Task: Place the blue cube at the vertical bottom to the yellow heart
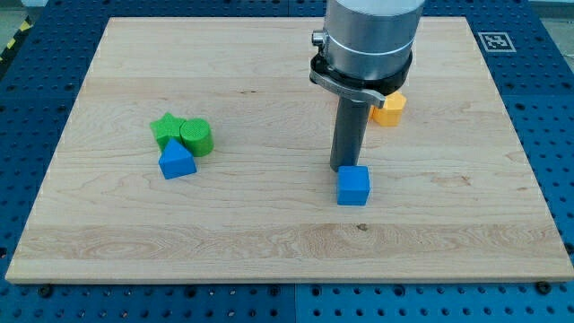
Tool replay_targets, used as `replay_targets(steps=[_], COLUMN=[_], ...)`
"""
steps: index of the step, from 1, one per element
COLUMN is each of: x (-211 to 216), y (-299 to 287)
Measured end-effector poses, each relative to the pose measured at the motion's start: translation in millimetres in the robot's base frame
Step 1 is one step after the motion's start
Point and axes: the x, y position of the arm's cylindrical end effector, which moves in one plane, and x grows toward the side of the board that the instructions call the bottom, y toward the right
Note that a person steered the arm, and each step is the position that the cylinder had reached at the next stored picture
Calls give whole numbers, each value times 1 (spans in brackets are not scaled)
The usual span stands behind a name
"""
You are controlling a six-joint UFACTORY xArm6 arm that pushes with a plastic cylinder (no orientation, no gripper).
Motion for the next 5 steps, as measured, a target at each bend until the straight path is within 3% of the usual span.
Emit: replay_targets(steps=[3, 5], x=[0, 4], y=[-28, 96])
